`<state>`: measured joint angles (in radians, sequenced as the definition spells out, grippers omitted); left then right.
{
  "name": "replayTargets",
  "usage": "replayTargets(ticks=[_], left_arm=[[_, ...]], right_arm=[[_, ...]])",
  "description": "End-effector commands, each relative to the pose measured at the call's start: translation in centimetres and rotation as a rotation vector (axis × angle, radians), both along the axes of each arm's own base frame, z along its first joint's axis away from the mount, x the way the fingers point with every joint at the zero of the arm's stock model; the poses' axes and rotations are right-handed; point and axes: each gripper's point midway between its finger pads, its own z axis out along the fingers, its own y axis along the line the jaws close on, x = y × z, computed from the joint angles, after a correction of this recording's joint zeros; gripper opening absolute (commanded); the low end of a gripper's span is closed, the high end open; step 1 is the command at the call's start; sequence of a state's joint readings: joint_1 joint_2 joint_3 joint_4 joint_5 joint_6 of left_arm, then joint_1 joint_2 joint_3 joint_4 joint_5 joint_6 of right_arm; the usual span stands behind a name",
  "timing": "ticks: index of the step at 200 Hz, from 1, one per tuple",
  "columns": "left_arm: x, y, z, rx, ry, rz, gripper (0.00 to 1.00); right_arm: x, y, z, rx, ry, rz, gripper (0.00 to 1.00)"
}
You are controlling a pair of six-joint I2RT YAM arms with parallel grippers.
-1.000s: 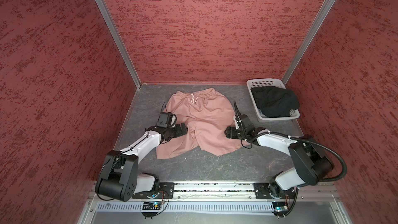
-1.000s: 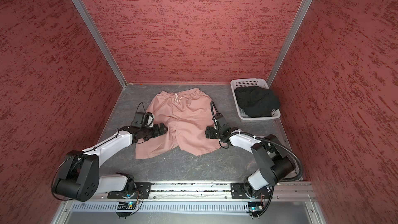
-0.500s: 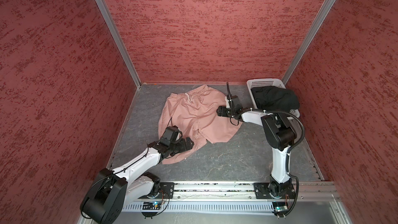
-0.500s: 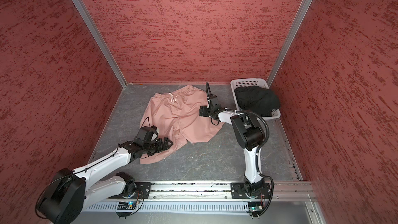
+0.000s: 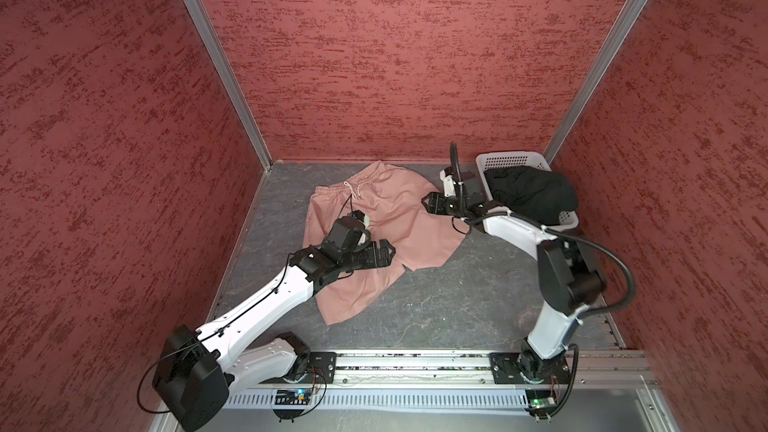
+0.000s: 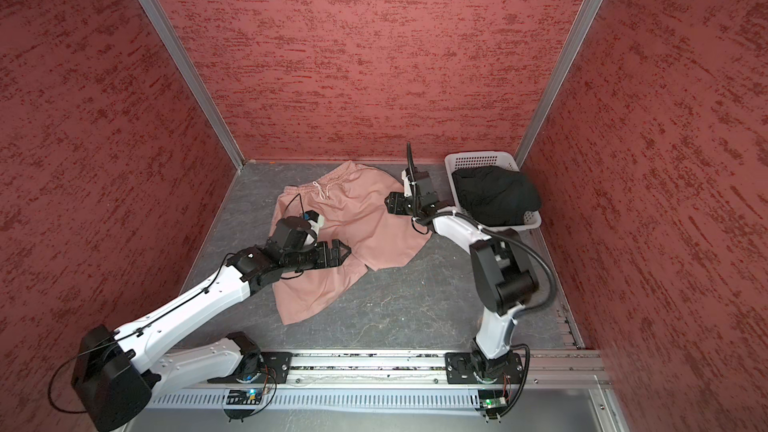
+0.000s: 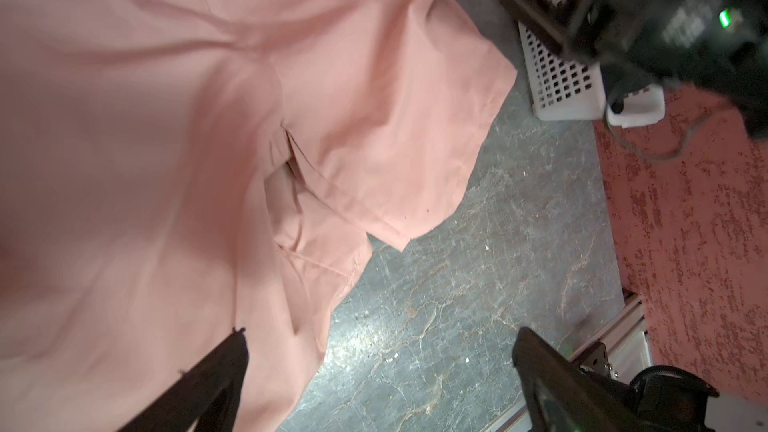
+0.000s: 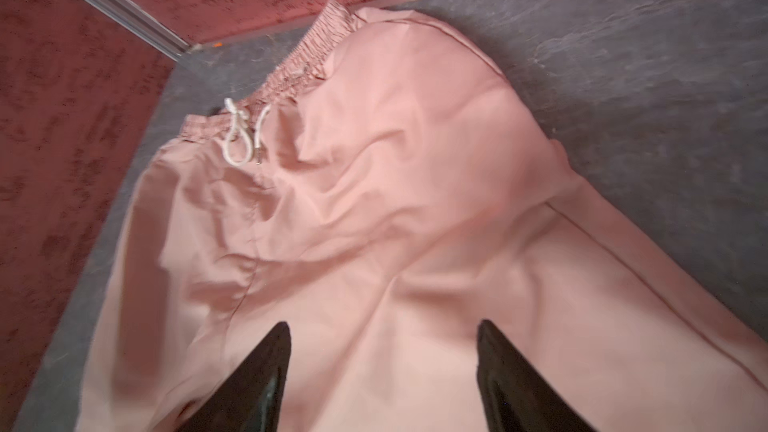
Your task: Fold and stack the shorts
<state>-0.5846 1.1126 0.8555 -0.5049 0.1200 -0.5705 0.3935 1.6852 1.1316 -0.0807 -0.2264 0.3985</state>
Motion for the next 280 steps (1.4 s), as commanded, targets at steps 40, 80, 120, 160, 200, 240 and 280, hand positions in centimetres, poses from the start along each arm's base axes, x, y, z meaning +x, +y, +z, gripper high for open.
replayTargets(ticks=[40, 80, 120, 160, 200, 240, 280], left_arm=[[7.9, 8.7, 0.5, 0.096, -0.063, 0.156, 1.00], [14.4, 11.0, -0.4, 0.174, -0.127, 0.187, 0.99], [17.7, 15.0, -3.7, 0.151, -0.050, 0.265, 0.99], [18.4, 16.3, -5.9, 0.126, -0.011, 0.283, 0.99], [17.8, 16.3, -8.0, 0.130, 0.022, 0.279, 0.99], [17.3, 17.0, -8.9, 0.146, 0.044, 0.286, 0.99], [16.9, 17.3, -9.8, 0.152, 0.058, 0.293, 0.99]], right_arm=[[-16.2, 1.7, -3.5, 0.029, 0.230, 0.033, 0.59], [-20.6, 6.7, -5.8, 0.115, 0.252, 0.103, 0.62], [-20.0, 10.7, -8.5, 0.192, 0.280, 0.125, 0.62], [-19.0, 10.6, -10.1, 0.175, 0.269, 0.080, 0.62], [-17.4, 11.3, -10.9, 0.152, 0.245, 0.053, 0.62], [-16.3, 10.9, -11.5, 0.129, 0.239, -0.008, 0.51], [-16.1, 11.4, -10.9, 0.154, 0.248, 0.002, 0.19]])
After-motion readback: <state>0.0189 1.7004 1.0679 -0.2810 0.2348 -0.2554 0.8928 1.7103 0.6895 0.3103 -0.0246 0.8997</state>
